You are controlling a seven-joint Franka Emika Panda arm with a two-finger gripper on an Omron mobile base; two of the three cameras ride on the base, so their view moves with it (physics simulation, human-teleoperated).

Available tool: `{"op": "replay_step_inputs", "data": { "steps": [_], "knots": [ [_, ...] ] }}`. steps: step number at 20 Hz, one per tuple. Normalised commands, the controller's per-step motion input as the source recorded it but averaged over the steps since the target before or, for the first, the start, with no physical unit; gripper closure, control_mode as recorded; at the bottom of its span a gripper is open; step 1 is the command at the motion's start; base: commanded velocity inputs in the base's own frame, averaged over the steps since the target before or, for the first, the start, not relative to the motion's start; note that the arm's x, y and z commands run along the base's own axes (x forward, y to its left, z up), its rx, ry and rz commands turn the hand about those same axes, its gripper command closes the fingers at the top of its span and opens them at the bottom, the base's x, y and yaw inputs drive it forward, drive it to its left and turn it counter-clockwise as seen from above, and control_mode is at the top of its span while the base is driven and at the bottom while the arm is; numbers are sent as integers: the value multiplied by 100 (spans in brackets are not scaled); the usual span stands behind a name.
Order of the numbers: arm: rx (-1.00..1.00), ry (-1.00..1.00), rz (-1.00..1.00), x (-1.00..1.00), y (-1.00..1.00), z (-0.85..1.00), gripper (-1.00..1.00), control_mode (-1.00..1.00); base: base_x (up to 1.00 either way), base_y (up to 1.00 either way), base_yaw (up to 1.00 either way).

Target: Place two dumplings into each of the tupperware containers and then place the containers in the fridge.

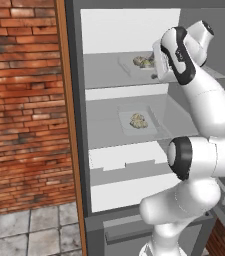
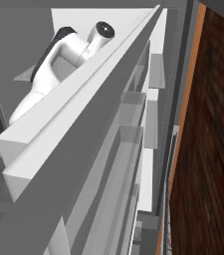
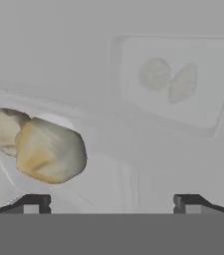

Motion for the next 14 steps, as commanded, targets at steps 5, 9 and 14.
{"op": "replay_step_inputs", "data": {
  "steps": [5, 9, 14],
  "knots": [
    [2, -2, -14, -46, 0, 14, -100, -100, 0, 0, 0],
    [0, 0, -12, -79, 0, 6, -100, -100, 0, 0, 0],
    [0, 0, -1, -100, 0, 0, -100, -100, 0, 0, 0]
  ]
}}
